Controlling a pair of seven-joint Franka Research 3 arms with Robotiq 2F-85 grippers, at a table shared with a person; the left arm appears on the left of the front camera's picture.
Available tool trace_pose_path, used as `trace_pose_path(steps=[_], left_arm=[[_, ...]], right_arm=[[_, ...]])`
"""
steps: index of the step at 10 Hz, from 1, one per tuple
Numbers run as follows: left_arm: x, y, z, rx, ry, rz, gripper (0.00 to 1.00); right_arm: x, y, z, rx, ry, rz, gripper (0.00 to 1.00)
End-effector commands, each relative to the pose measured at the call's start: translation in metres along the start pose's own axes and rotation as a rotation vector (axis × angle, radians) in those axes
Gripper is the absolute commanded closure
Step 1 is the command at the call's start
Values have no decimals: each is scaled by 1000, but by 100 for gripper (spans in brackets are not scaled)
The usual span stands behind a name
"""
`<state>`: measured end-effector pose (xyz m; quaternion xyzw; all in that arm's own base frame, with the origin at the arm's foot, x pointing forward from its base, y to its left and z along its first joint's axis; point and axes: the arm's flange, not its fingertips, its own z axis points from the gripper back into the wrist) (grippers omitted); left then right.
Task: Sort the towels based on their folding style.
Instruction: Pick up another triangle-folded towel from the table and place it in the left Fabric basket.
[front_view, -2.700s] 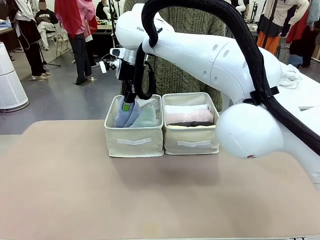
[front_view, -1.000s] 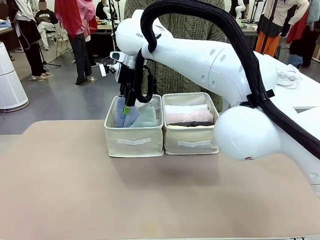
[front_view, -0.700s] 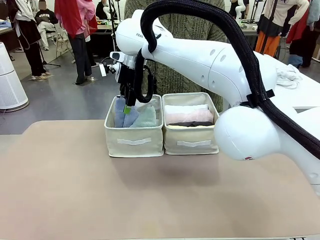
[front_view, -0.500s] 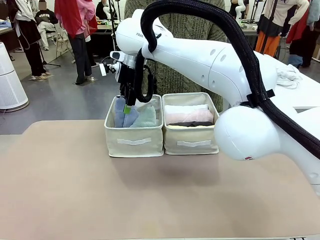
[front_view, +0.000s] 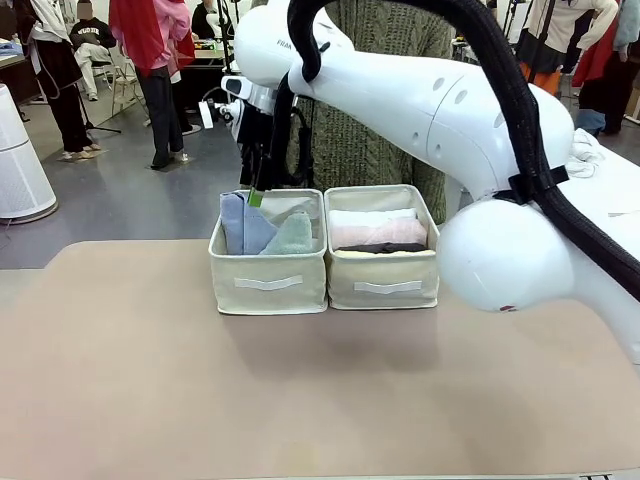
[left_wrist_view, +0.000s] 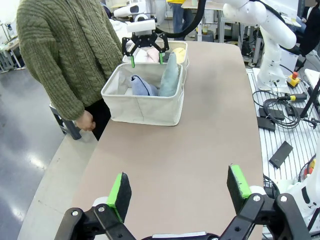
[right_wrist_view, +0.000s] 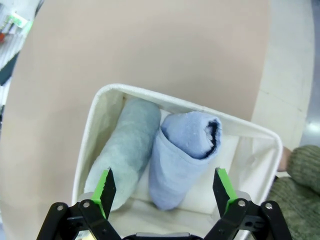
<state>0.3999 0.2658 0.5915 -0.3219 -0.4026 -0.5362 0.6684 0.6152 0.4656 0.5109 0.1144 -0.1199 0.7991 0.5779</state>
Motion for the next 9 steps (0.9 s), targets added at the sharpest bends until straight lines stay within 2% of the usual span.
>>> trace_pose_path(steps=[1, 5, 9], left_arm=[[2, -3, 0, 6, -9, 18, 0], [2, -3, 0, 6, -9, 18, 0], [2, -3, 0, 6, -9, 18, 0]], right_arm=[[6, -7, 20, -24, 33, -44, 0], [-14, 63, 42, -63, 12, -135, 0], [-49, 160, 51, -136, -19, -286, 0]])
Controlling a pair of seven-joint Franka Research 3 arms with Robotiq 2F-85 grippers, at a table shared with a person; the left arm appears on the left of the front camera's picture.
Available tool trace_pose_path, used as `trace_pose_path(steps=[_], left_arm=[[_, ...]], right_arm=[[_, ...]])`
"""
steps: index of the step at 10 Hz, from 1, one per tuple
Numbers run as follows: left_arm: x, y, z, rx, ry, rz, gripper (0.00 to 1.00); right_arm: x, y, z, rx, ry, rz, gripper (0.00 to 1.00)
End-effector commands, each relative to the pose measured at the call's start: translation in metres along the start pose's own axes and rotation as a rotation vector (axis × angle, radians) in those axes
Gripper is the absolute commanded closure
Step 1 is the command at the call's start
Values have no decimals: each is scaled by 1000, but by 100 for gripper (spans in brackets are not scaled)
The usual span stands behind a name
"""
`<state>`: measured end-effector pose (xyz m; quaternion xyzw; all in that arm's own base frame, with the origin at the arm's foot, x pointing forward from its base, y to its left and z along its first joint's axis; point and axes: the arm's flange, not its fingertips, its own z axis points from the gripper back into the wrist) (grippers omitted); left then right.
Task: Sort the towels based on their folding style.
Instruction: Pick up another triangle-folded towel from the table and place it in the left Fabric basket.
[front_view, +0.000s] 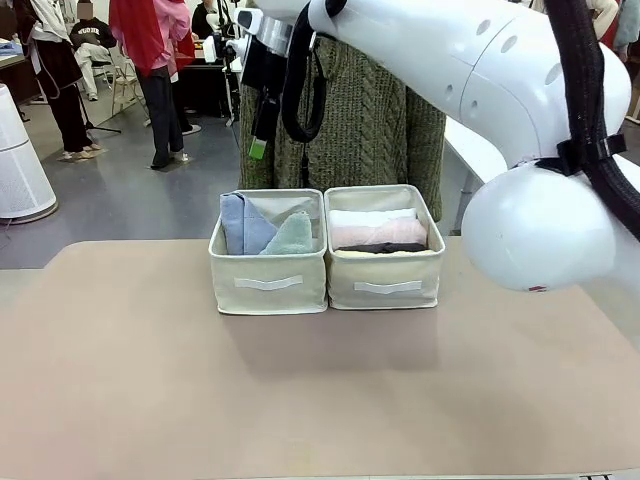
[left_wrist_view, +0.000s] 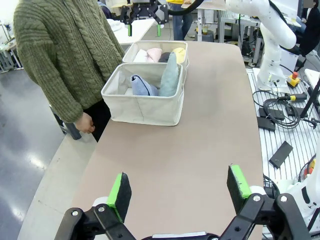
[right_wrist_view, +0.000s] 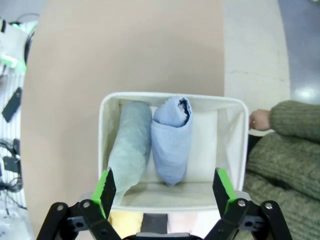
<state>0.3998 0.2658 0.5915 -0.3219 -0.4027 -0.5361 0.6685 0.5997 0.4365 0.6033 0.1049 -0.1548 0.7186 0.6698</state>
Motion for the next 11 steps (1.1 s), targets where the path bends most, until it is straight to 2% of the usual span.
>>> trace_pose_path(steps=[1, 4, 6, 8, 10, 11], left_arm=[[2, -3, 0, 6, -8, 17, 0], [2, -3, 0, 6, -8, 17, 0], [2, -3, 0, 6, -8, 17, 0], [2, -3, 0, 6, -8, 17, 0], [2, -3, 0, 6, -8, 17, 0], [2, -3, 0, 6, -8, 17, 0]], right_arm=[[-104, 148, -29, -30, -4, -99, 0], [-152, 199, -26, -23, 17, -238, 0], [-179, 232, -17, 100, 114, -393, 0], [-193, 274, 5, 314, 305, -512, 0], [-217, 307, 32, 388, 467, -662, 0], [-231, 317, 46, 325, 492, -729, 0]])
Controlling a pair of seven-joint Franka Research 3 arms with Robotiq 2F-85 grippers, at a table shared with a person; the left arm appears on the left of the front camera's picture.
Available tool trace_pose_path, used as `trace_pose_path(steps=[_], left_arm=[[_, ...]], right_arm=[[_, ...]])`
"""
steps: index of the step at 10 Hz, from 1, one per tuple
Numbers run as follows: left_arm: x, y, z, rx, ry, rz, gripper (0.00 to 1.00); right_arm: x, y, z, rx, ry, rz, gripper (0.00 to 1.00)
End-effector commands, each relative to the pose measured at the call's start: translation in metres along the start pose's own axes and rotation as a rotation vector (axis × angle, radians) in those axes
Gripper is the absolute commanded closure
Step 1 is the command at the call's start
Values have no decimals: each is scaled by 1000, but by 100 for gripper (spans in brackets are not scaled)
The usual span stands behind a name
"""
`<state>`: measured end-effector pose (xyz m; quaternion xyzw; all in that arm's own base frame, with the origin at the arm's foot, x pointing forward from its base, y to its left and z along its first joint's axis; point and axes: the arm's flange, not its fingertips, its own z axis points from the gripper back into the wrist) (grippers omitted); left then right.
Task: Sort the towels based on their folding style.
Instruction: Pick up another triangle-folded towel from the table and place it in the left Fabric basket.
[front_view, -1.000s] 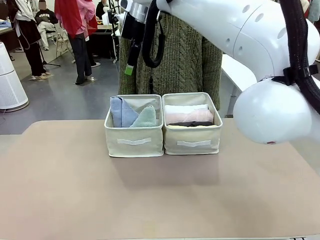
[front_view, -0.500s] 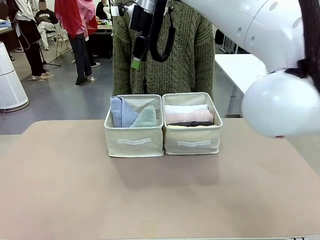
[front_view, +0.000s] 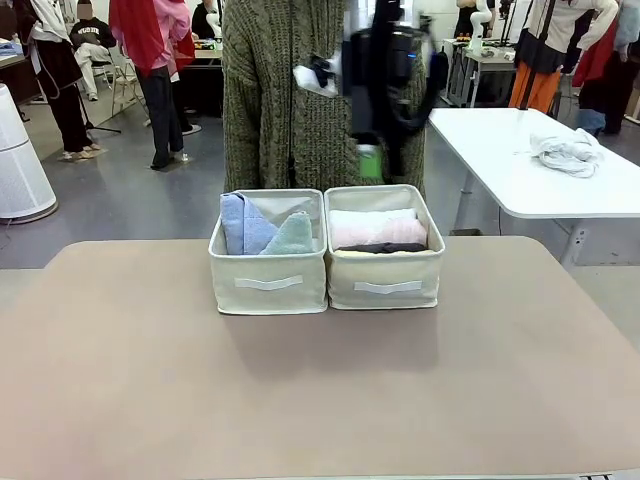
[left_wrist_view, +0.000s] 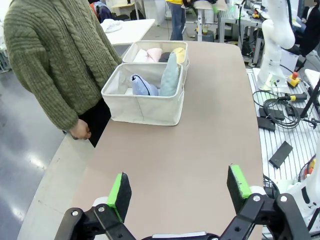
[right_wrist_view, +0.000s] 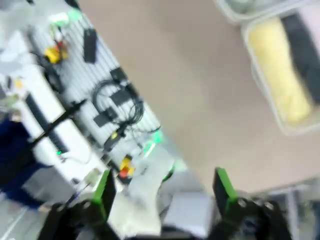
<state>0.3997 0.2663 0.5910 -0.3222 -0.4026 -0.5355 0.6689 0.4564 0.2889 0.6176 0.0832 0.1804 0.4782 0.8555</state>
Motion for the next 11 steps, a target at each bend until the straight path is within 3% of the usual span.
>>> trace_pose_path(steps=[1, 5, 9, 10, 11], left_arm=[[3, -3, 0, 6, -8, 16, 0], [3, -3, 0, 6, -8, 16, 0], [3, -3, 0, 6, -8, 16, 0], [3, -3, 0, 6, -8, 16, 0], [3, -3, 0, 6, -8, 16, 0]], right_arm=[[-167, 41, -128, -165, -136, -104, 0], [-242, -3, -118, -392, -458, -136, 0], [-230, -33, -96, -432, -526, -67, 0], [-259, -18, -107, -430, -524, -143, 0], [-259, -18, -107, -430, -524, -143, 0]])
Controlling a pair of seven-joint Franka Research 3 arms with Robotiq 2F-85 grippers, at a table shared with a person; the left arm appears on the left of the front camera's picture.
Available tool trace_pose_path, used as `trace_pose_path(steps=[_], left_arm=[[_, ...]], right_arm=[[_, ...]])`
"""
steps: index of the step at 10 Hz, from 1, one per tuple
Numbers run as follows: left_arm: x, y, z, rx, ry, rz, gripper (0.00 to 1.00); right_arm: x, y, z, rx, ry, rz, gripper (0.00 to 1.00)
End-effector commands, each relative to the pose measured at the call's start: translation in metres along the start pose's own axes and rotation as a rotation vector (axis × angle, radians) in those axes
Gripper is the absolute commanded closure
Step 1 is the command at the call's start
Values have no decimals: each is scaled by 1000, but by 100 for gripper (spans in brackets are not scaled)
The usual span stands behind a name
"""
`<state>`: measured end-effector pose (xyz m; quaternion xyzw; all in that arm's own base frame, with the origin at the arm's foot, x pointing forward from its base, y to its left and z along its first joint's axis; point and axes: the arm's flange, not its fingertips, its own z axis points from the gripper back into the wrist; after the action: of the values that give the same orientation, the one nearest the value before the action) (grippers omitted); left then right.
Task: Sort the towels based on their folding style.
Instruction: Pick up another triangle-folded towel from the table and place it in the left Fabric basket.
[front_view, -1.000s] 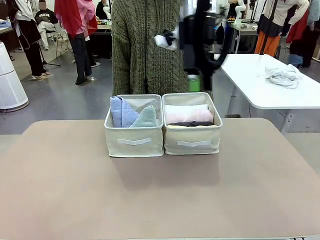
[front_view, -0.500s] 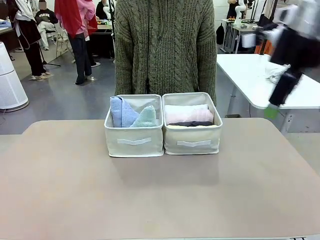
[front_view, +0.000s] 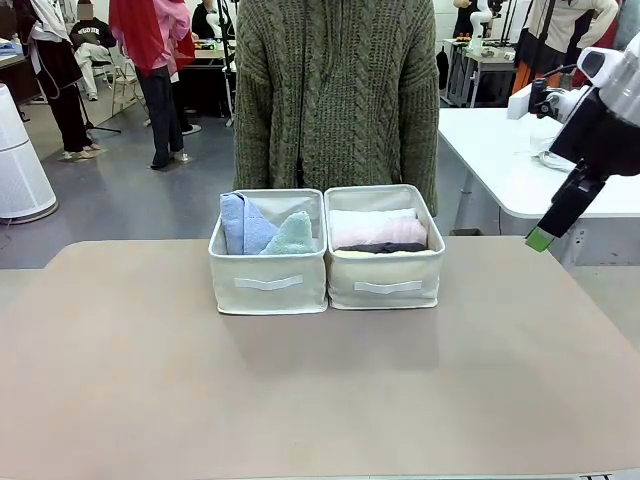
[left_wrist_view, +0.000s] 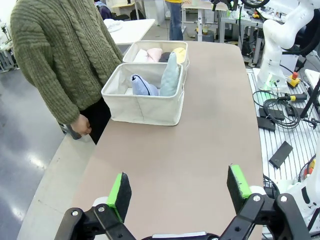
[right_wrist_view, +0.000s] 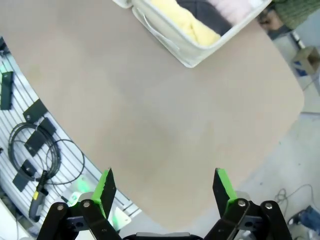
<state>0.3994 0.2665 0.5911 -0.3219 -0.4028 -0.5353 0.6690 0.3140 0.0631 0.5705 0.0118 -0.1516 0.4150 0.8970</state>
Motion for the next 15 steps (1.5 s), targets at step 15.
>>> trace_pose_path(steps=[15], left_arm=[[3, -2, 0, 5, -8, 16, 0]], right_arm=[[-189, -192, 73, 529, -817, 276, 0]])
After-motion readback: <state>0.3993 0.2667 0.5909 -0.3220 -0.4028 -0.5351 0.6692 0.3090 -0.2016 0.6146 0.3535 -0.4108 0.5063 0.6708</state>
